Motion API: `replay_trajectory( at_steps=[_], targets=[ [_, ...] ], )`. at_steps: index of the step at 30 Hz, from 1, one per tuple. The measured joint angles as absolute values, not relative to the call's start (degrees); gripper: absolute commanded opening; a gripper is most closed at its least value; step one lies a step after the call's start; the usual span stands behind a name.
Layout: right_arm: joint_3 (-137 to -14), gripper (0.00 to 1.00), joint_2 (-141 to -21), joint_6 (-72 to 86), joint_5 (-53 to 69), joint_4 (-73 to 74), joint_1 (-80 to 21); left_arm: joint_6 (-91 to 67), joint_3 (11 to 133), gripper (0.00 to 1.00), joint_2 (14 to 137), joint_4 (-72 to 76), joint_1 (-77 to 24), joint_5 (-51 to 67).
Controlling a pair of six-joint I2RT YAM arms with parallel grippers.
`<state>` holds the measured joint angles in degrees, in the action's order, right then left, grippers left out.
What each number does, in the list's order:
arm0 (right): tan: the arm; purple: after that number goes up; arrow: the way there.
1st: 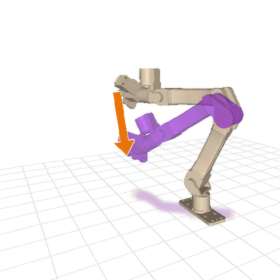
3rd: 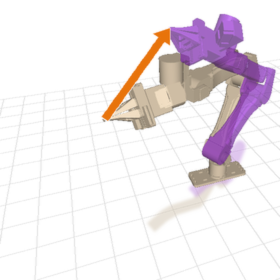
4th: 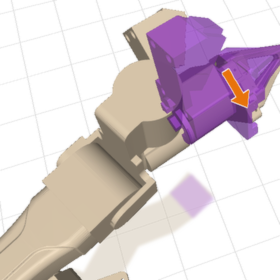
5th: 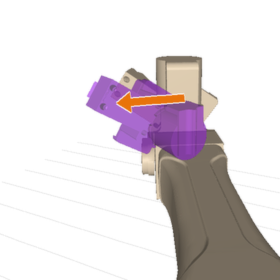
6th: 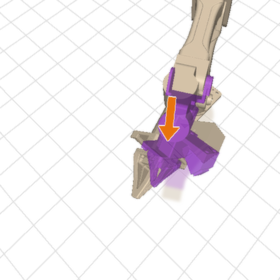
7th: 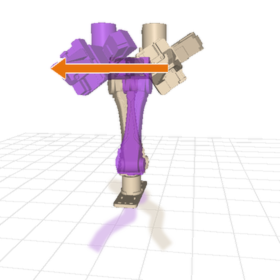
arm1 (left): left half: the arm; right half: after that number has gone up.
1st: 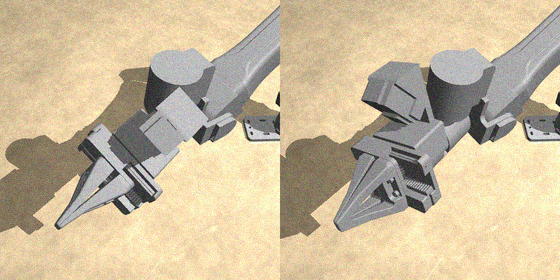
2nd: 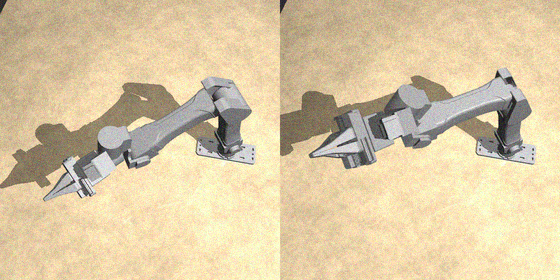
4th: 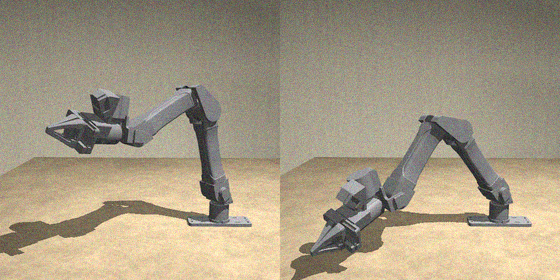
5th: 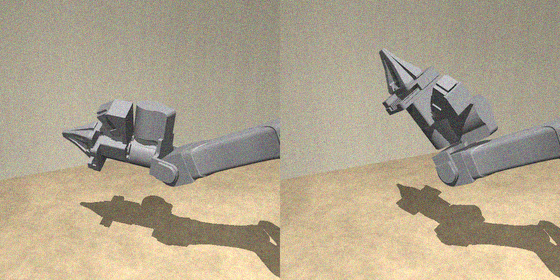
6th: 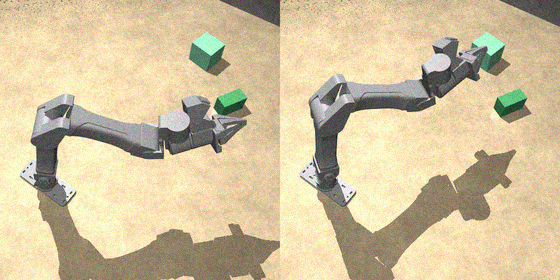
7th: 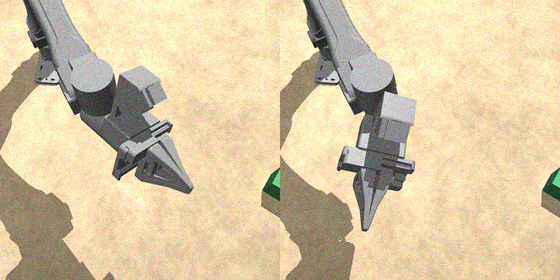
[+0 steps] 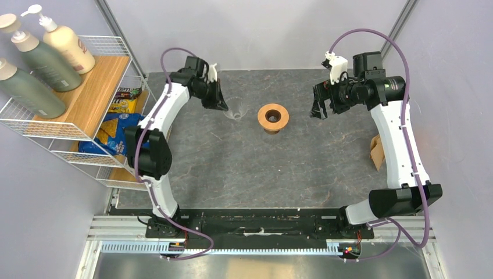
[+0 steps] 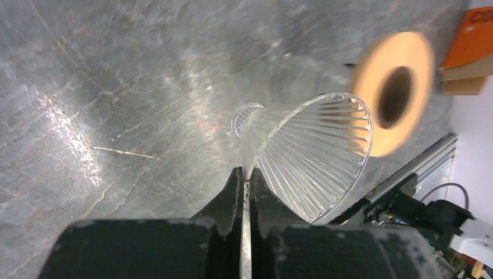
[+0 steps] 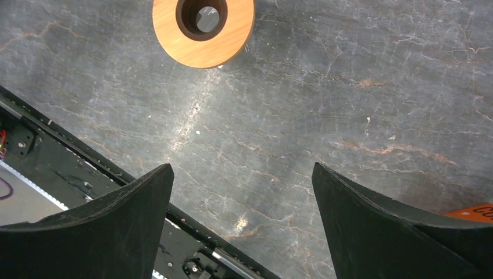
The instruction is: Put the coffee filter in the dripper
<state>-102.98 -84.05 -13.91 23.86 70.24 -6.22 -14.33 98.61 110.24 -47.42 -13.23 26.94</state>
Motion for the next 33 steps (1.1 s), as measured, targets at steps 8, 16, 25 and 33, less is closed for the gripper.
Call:
replay_trajectory(
  at_steps=[8,16,25,33],
  targets=[
    [-101.2,0.97,-81.4,-7.9,26.3,67.7,-6.2,-14.3,116.6,0.02,104.2,-57.0,-18.2,27.2],
    [-100.1,0.97,-81.2,-4.0,28.6,66.8,-6.1,-15.7,122.9,0.02,106.9,-60.1,-27.7,27.0],
    [-99.0,0.97,-80.5,-3.0,28.9,66.5,-5.4,-16.7,125.3,0.03,114.3,-60.8,-31.3,25.8],
    [-98.6,0.97,-80.3,-3.0,28.8,66.4,-5.1,-17.3,126.7,0.03,117.0,-60.6,-31.3,25.5]
  ],
)
